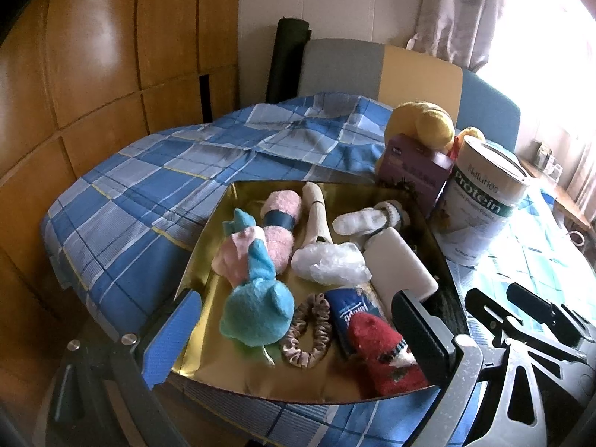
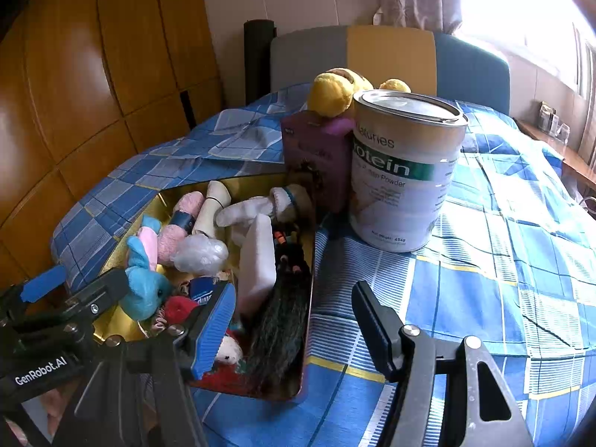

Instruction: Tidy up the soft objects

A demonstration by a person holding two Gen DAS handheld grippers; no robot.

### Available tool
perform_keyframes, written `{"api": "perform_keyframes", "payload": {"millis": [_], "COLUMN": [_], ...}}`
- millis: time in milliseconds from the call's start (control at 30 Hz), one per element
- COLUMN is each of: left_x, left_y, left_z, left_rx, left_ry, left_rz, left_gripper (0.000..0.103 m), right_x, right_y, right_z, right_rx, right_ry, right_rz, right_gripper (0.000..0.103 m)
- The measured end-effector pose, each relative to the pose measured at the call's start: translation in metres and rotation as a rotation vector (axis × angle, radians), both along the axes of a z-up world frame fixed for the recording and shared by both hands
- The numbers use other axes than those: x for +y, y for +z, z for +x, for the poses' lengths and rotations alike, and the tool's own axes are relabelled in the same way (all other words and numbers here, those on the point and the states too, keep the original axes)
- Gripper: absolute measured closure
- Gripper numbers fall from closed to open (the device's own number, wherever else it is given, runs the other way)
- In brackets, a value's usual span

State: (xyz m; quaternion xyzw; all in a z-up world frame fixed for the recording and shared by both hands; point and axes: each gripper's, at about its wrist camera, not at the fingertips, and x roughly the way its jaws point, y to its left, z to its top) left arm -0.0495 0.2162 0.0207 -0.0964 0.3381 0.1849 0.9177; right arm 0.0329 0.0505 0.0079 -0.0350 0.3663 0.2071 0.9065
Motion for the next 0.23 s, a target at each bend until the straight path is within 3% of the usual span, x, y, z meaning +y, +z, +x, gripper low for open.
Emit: {"api": "perform_keyframes", "payload": {"millis": [233], "left_x": [0.005], "left_y": [-0.001], "left_z": [0.001], "left_rx": [-0.002], "left_ry": [-0.012], "left_rz": [-0.036], "left_gripper": [0.003], "right_x": [-0.011], "right_y": [0.002], "right_z": [0.003], "right_rx": [-0.003], "right_ry": [-0.032], "right_rz": [0.026], "right_gripper": [0.037]}}
